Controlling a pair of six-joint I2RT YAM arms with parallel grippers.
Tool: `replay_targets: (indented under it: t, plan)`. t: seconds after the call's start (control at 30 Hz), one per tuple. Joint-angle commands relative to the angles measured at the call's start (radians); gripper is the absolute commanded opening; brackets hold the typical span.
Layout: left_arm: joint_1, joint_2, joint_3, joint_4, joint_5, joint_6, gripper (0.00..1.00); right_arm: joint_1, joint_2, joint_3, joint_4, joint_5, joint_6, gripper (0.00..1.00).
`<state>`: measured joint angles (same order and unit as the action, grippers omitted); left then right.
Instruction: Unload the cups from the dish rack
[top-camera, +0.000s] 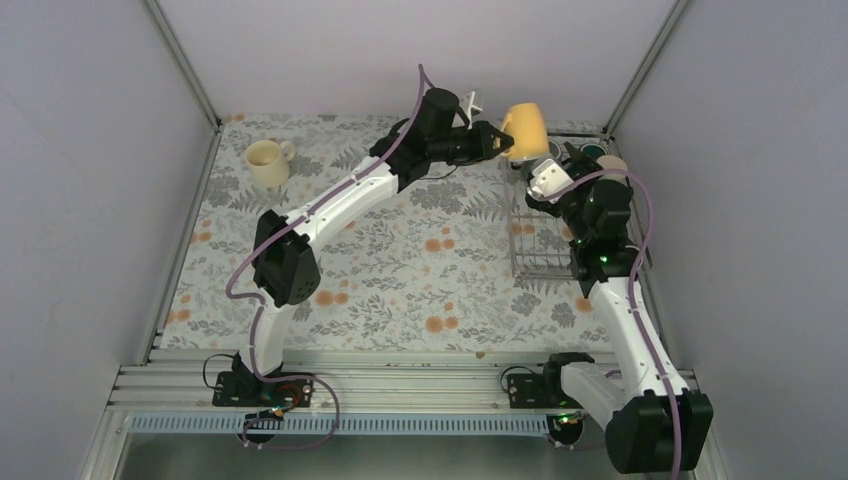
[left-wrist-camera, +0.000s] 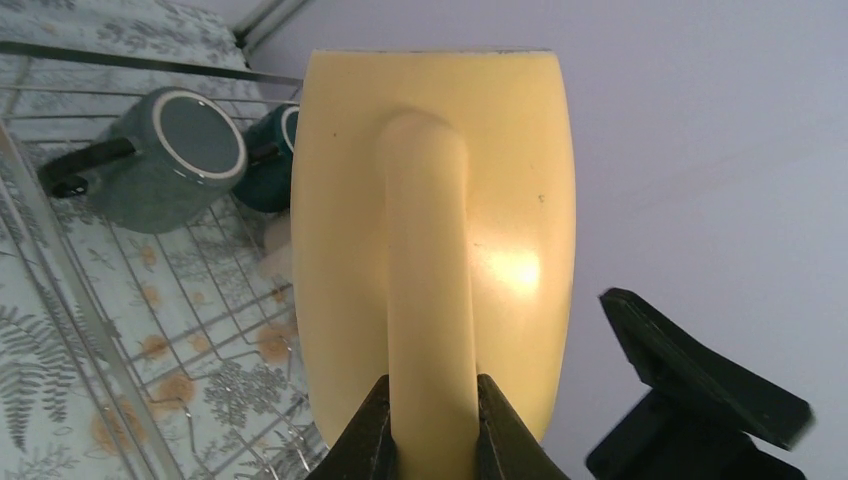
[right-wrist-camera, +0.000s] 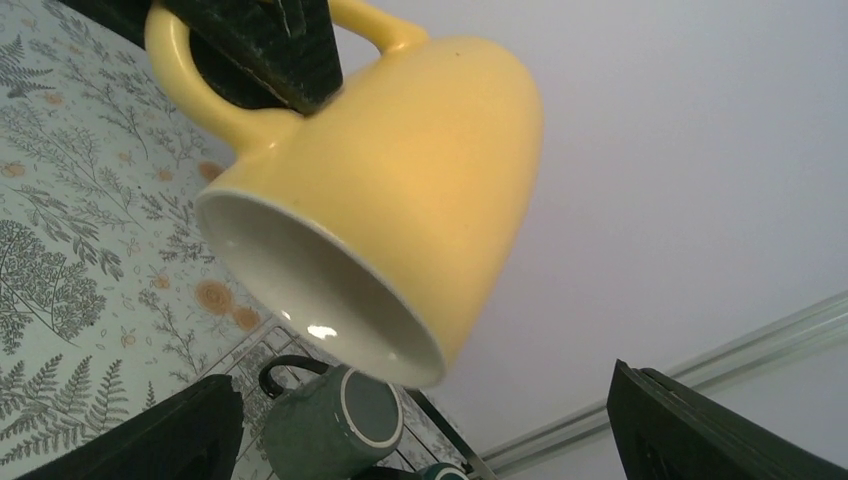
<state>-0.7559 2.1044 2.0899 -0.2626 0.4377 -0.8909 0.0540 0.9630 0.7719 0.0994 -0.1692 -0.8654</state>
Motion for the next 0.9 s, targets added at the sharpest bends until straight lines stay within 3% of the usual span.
replay_targets:
  t: [0.0, 0.07, 0.6, 0.87]
  plan:
    - [-0.011, -0.032, 0.027, 0.122, 0.071, -0.053, 0.03, 0.017, 0.021, 0.022, 0.090, 0.020, 0.029, 0.93]
    - [-0.013, -0.032, 0.020, 0.127, 0.080, -0.058, 0.03, 0.018, 0.032, 0.038, 0.095, 0.022, 0.036, 0.92]
    - [-0.020, -0.012, 0.000, 0.181, 0.122, -0.093, 0.02, 0.020, 0.056, 0.095, 0.103, 0.036, 0.038, 0.56]
    - [-0.029, -0.012, -0.032, 0.235, 0.161, -0.093, 0.02, 0.022, 0.052, 0.122, 0.076, 0.032, 0.031, 0.26]
